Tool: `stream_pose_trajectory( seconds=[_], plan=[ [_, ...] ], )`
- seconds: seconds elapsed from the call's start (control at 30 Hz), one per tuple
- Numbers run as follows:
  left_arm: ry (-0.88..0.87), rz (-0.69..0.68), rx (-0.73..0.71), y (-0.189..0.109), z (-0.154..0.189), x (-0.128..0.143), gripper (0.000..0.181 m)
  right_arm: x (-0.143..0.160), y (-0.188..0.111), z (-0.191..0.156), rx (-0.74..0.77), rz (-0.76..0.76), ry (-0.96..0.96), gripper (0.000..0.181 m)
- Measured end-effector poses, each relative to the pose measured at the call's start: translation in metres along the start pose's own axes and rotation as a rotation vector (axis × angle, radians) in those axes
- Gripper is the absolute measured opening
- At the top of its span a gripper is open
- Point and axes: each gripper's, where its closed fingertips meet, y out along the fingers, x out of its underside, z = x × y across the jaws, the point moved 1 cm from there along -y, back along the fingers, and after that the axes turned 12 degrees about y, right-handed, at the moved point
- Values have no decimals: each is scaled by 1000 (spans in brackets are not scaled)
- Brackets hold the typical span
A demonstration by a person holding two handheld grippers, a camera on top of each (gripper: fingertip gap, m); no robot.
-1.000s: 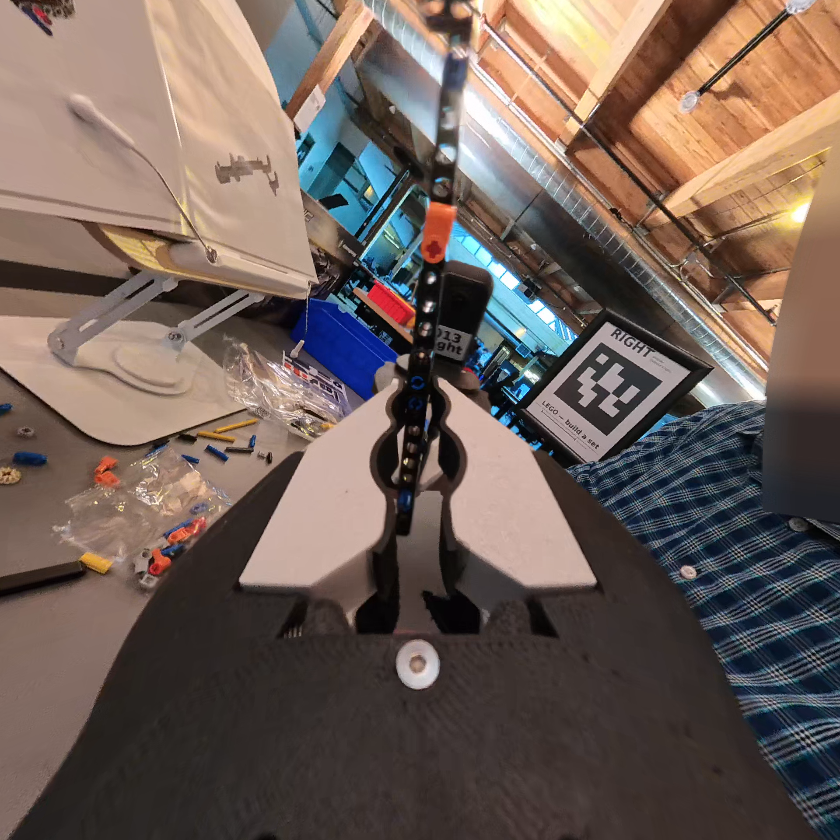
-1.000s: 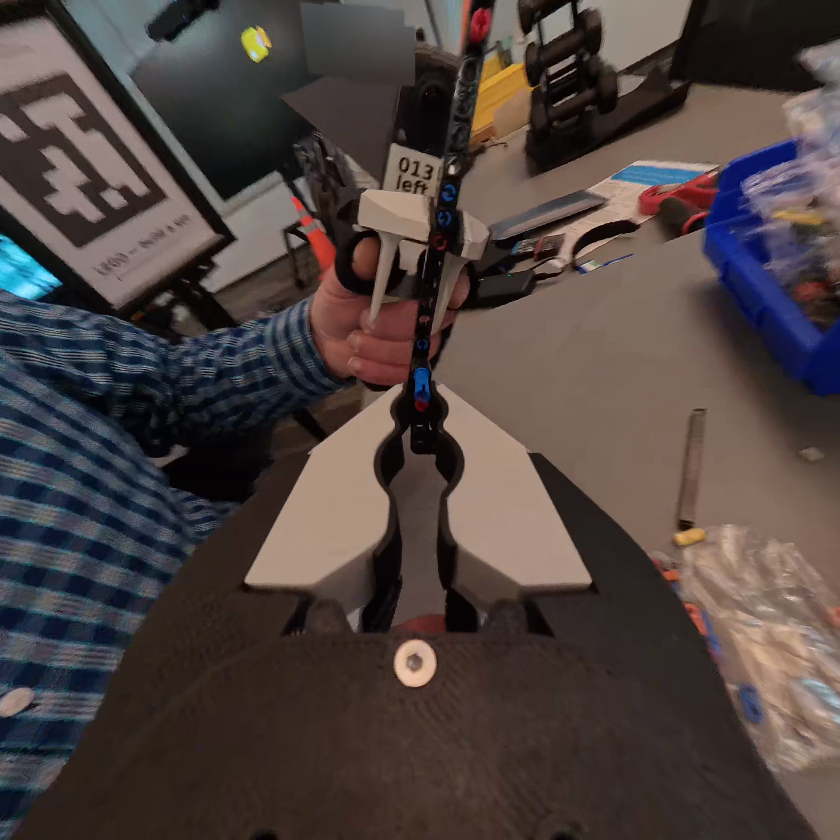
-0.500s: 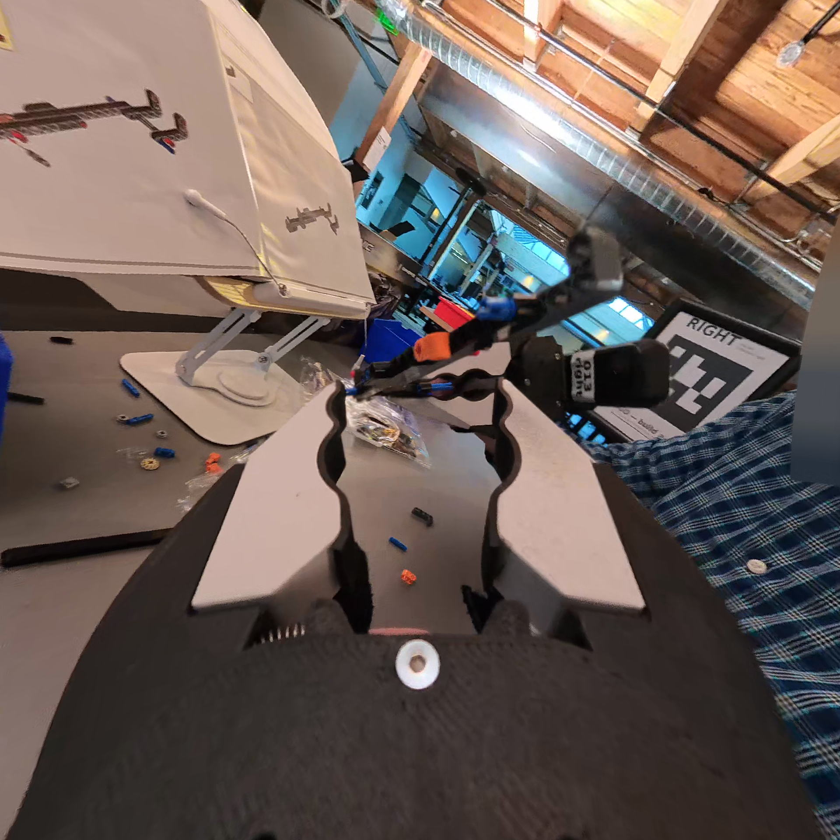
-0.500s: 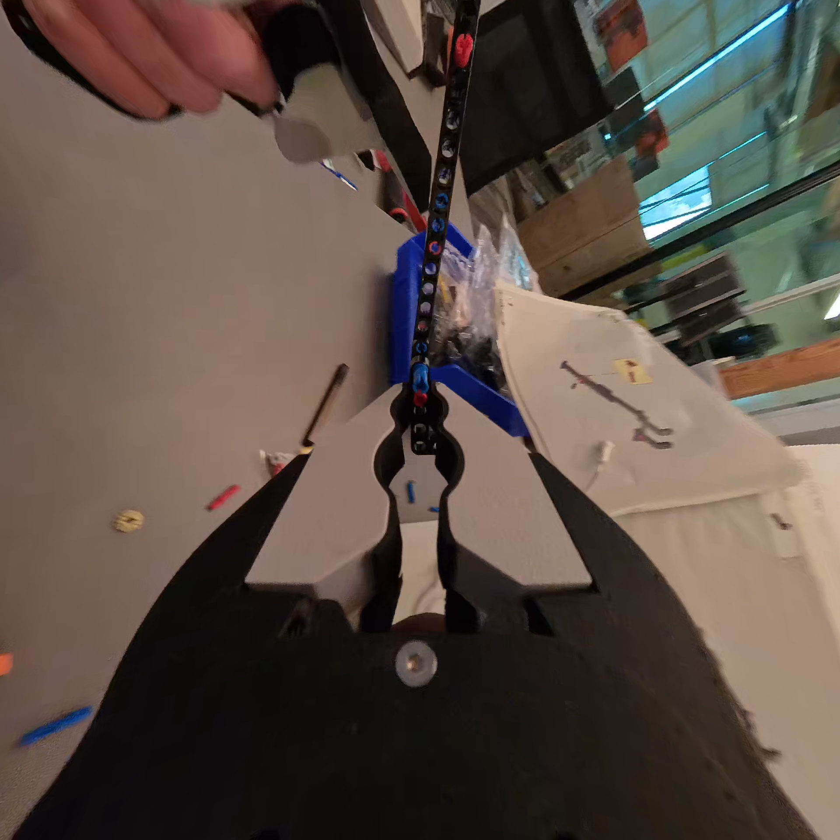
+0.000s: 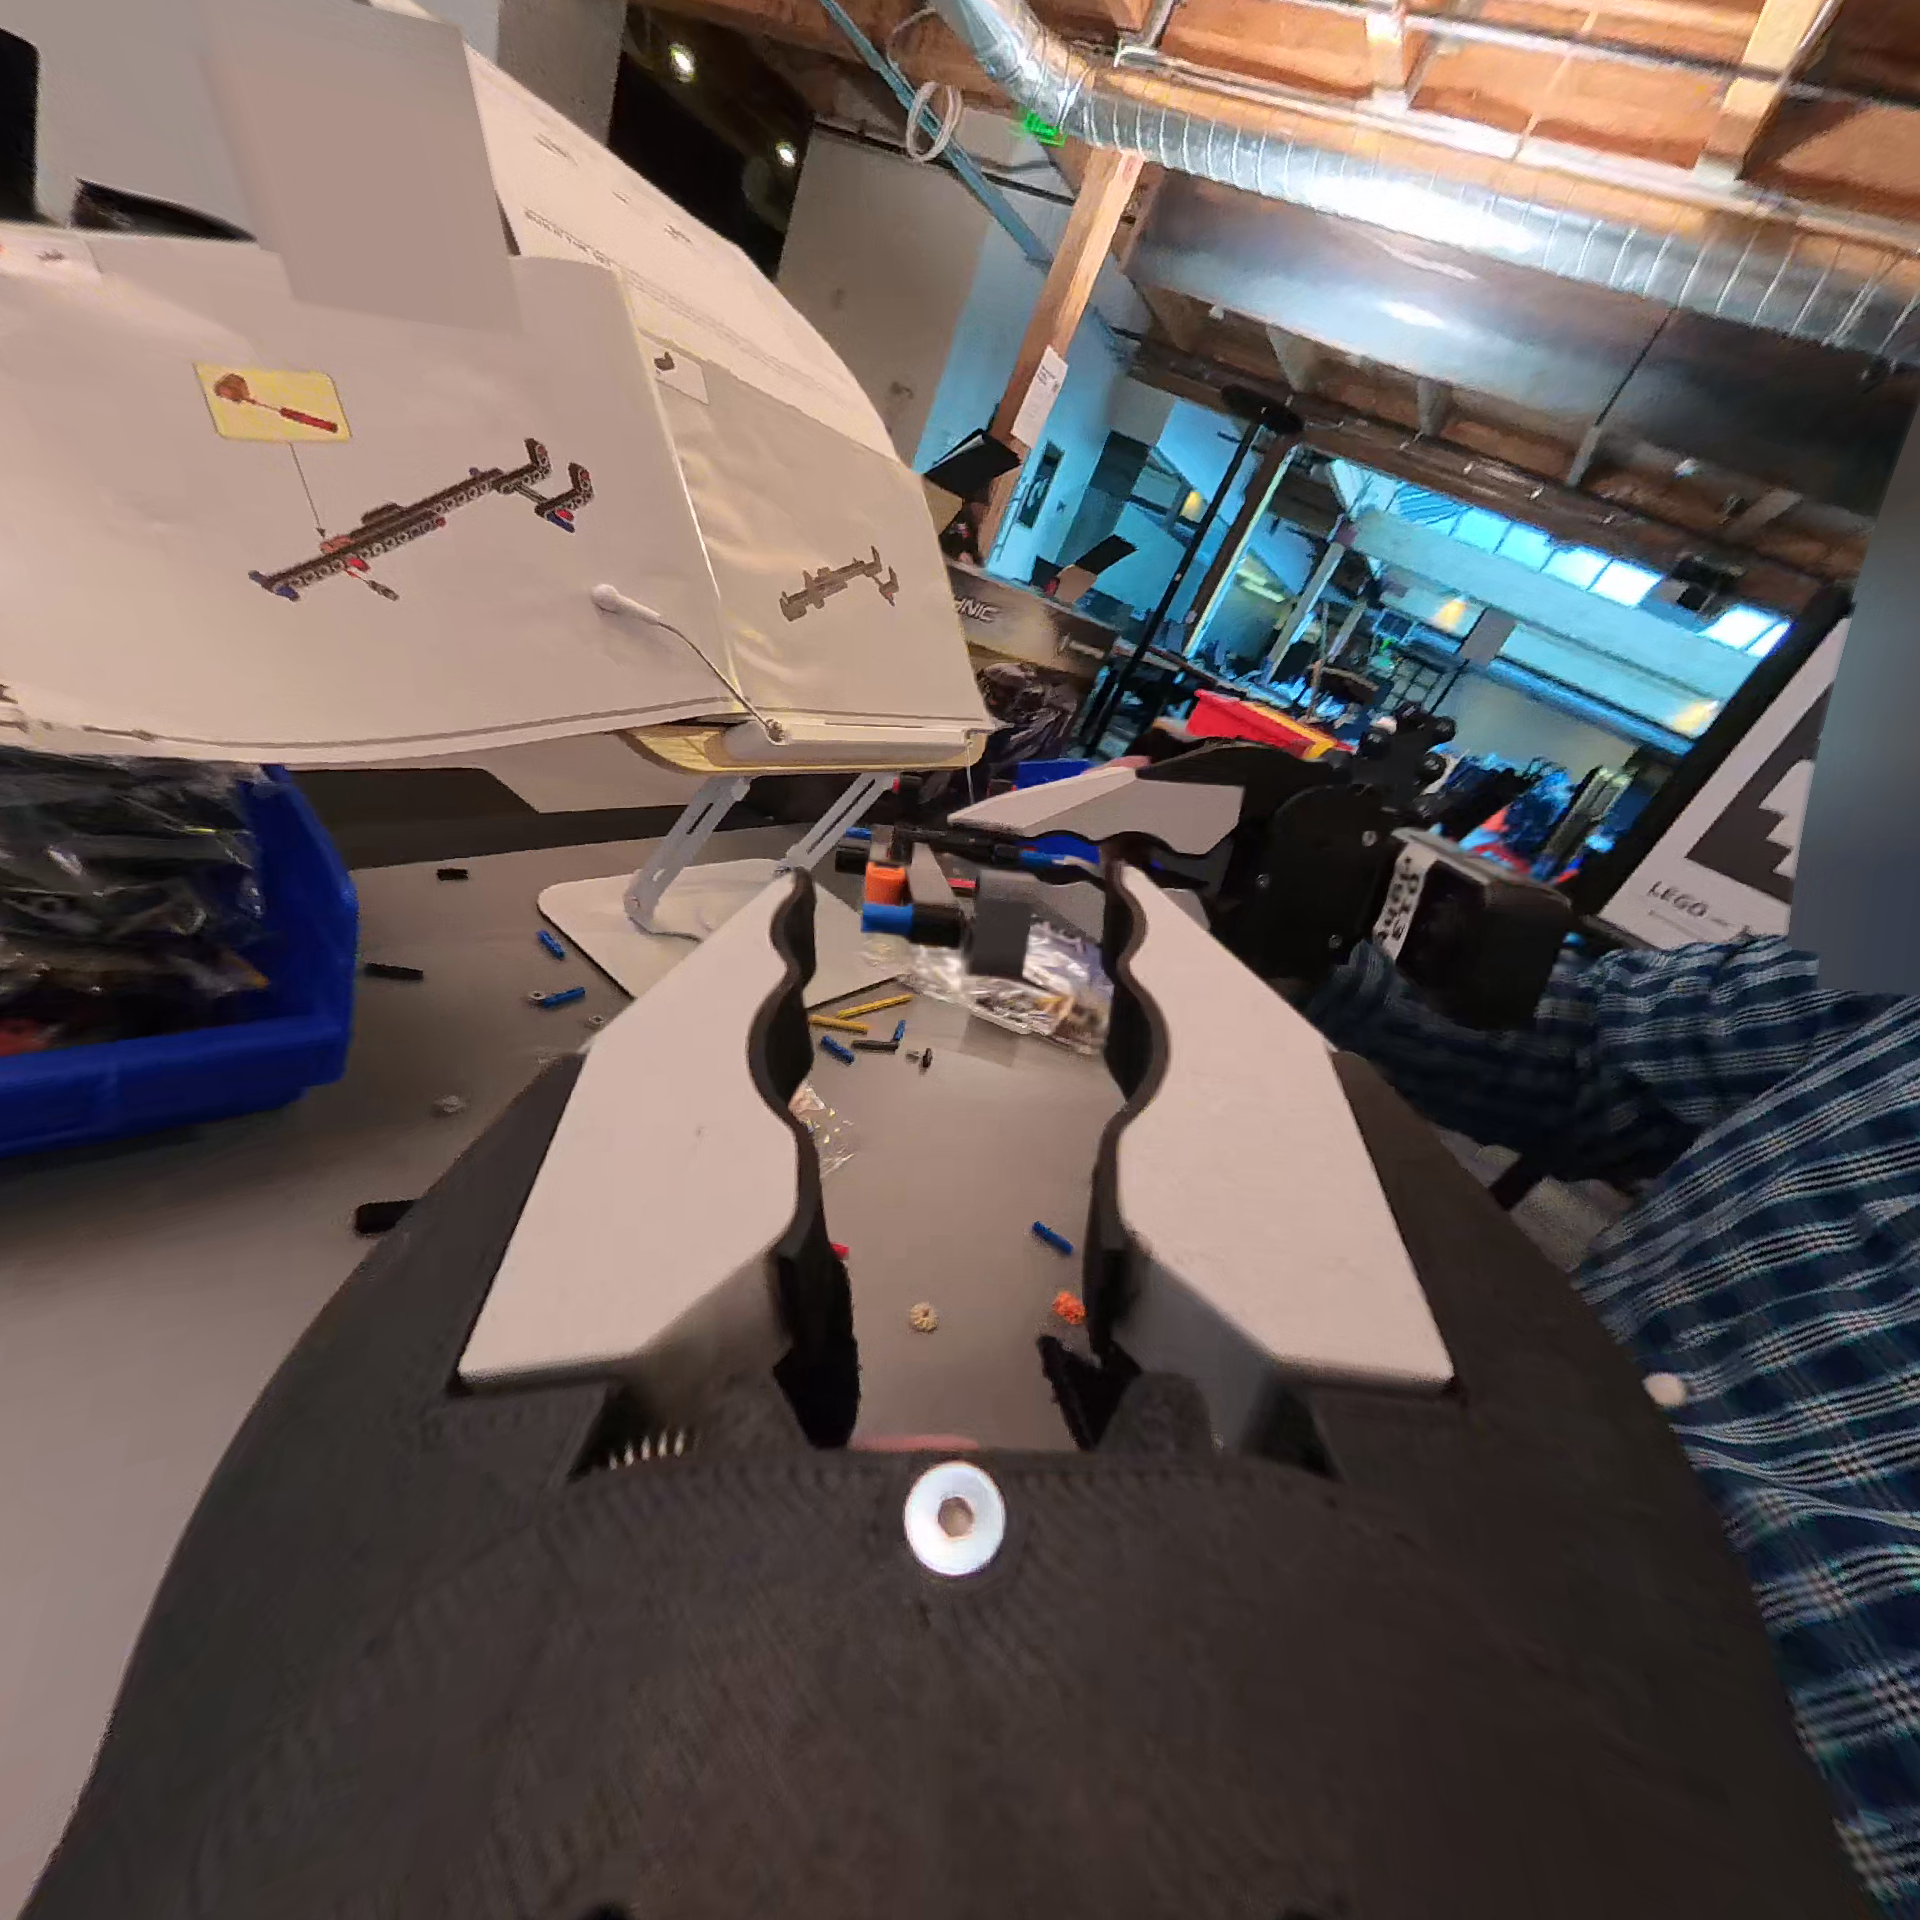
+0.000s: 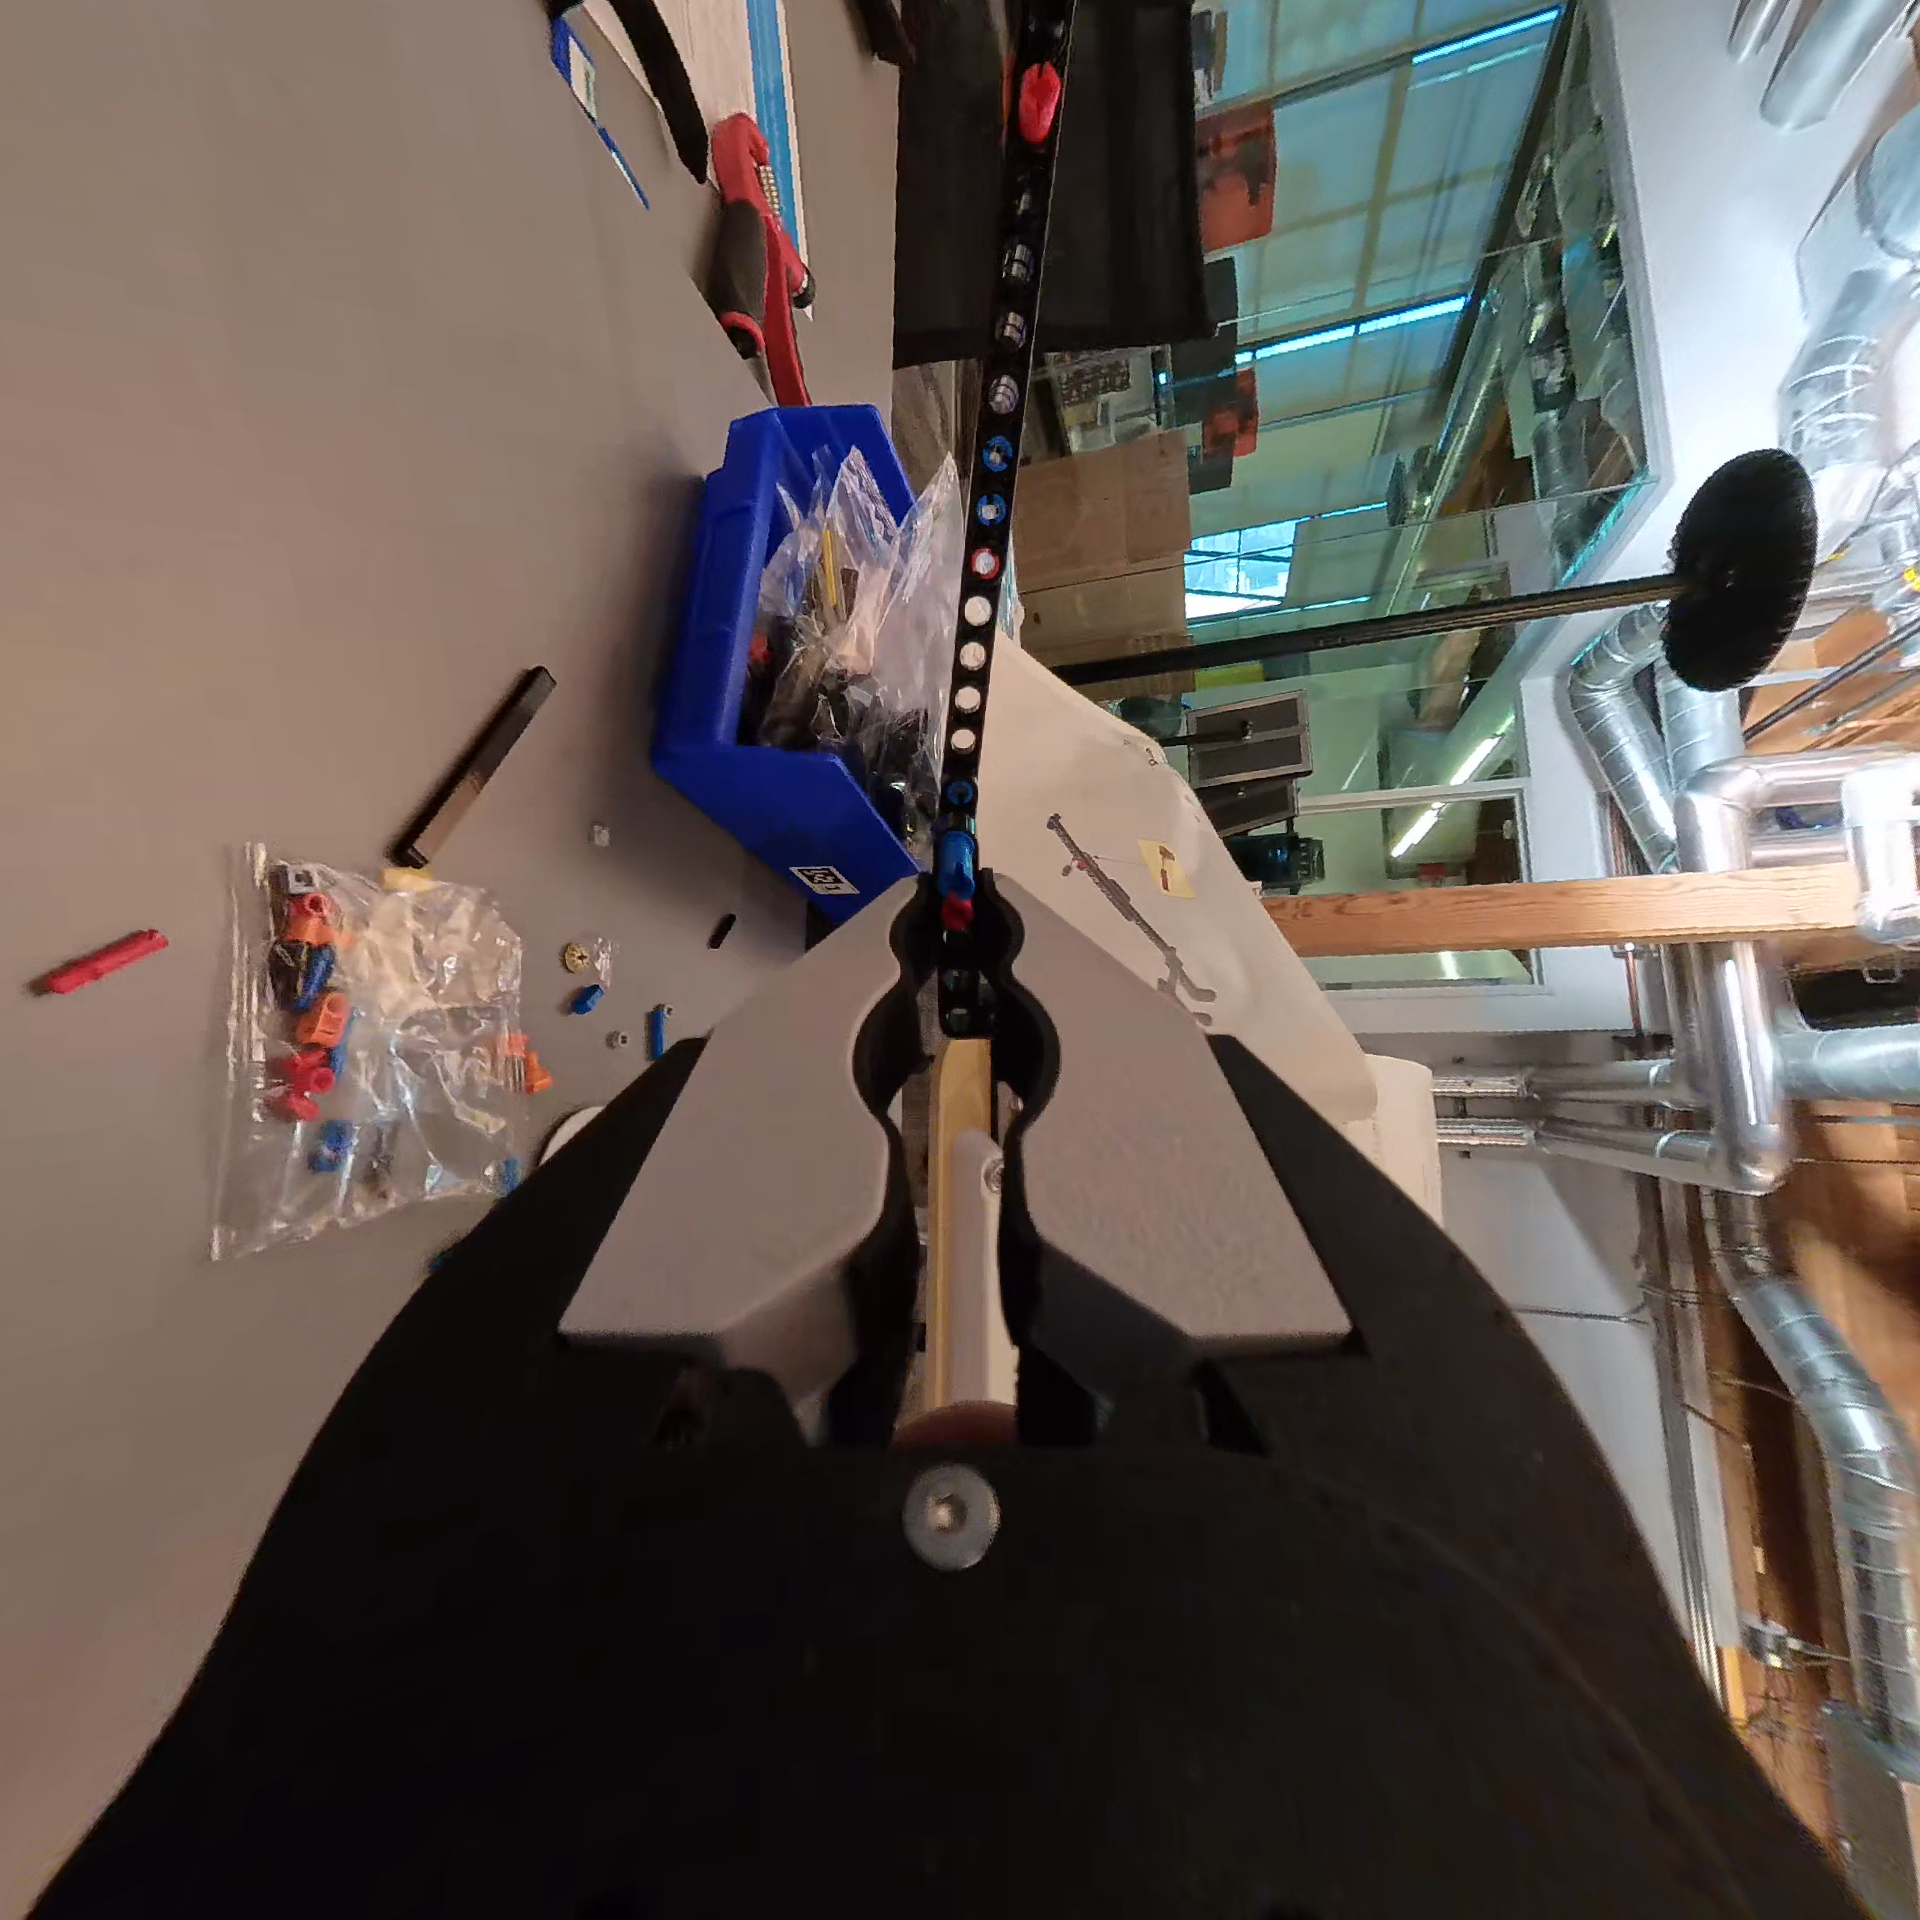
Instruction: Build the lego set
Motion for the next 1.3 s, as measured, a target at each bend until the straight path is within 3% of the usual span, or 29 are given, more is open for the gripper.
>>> stream_pose_trajectory(
  seconds=[0.13, 0.43, 0.6, 1.3],
  plan=[
    [60, -81, -37, 4, 0, 7, 24, 1, 0, 0, 4, -1, -18, 4],
    [42, -31, -58, 6, 1, 6, 23, 2, -4, 1, 13, 26, 30, 5],
    [23, 42, -58, 7, 7, 5, 23, 6, -3, 6, 15, 9, 133, 24],
    [-7, 117, -67, 4, 3, 12, 23, 10, -31, -11, -65, -48, 372, 47]
  ],
)
